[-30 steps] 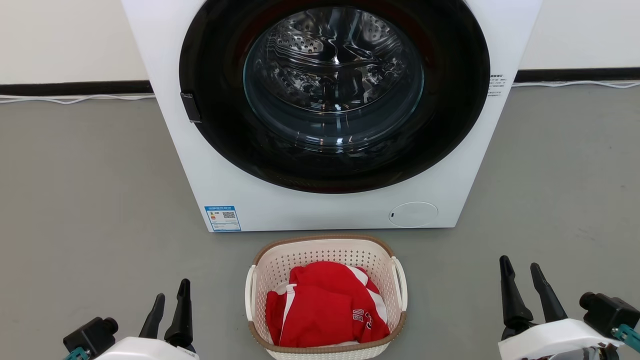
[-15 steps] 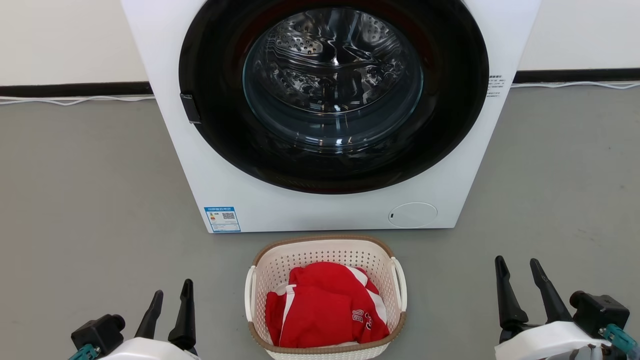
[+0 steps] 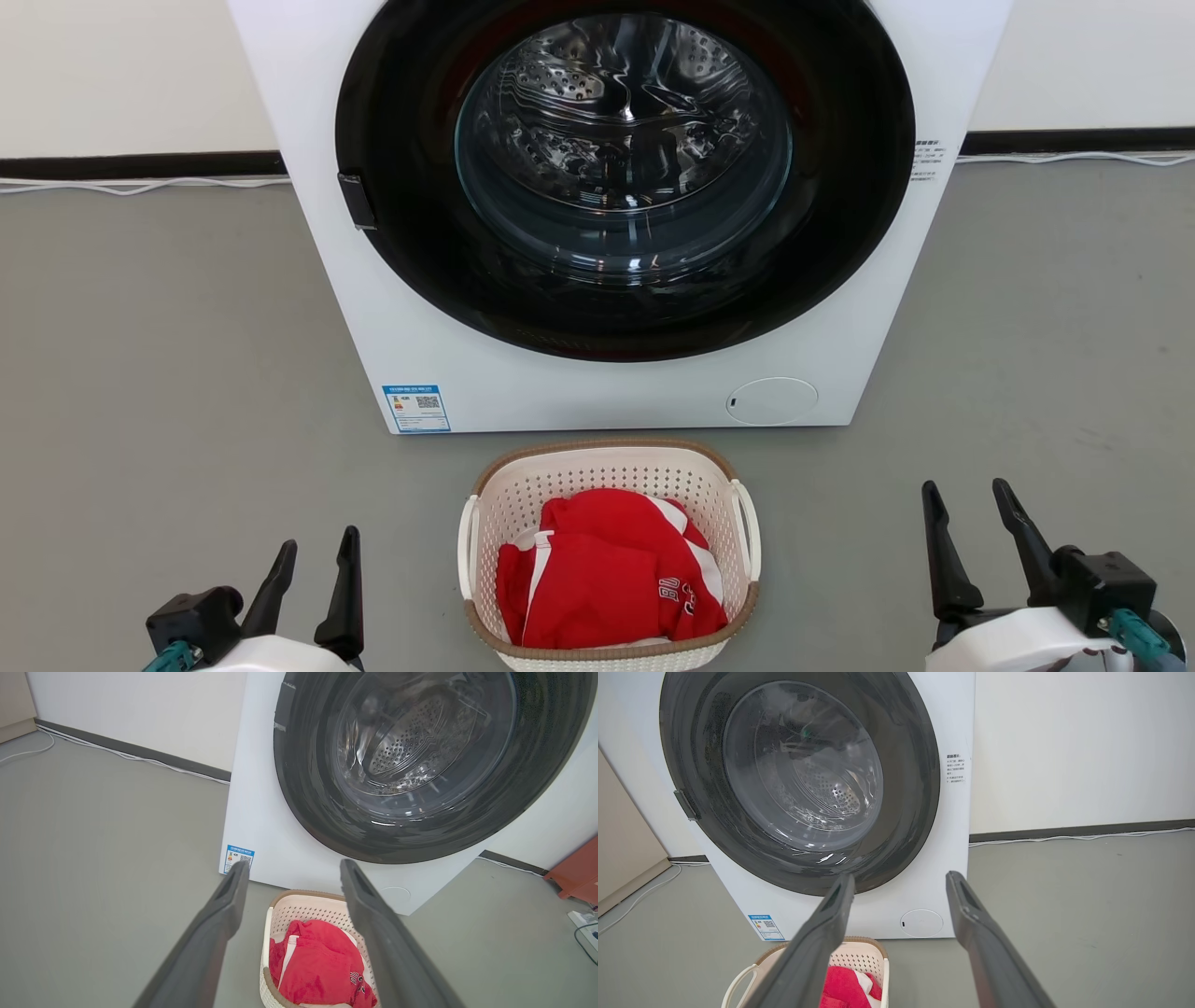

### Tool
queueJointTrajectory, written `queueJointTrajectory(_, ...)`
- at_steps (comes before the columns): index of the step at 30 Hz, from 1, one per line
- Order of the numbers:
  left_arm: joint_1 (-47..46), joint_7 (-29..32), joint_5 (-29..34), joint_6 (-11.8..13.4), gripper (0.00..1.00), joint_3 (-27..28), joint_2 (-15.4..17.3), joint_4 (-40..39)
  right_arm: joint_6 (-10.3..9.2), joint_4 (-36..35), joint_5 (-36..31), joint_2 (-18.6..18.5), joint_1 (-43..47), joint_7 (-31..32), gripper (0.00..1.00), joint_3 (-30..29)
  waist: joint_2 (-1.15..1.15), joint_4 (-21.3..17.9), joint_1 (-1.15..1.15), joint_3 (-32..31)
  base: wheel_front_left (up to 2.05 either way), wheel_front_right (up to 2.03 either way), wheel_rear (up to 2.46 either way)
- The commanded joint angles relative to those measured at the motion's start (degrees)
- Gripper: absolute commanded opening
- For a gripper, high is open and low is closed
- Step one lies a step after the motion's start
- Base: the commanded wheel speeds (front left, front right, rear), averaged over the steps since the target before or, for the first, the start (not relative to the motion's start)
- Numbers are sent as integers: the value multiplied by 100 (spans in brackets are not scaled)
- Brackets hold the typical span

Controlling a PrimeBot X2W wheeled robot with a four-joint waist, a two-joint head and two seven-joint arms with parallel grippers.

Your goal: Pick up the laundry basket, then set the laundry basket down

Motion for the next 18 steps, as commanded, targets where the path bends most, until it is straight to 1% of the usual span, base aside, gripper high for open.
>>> queueJointTrajectory(1, -136, -87, 166, -38, 100, 135, 76, -112, 38, -101, -213, -89, -136, -133, 100, 113, 0, -1, 0, -1, 0, 0, 0)
queueJointTrajectory(9, -137, -223, 646, -41, 100, 128, 97, -84, 41, -73, -794, -113, -130, -267, 100, 141, 0, -8, 0, 5, 0, 0, 0)
queueJointTrajectory(18, -138, -230, 665, -41, 100, 131, 88, -77, 41, -37, -809, -117, -132, -274, 100, 141, 0, -17, 0, 10, 0, 0, 0)
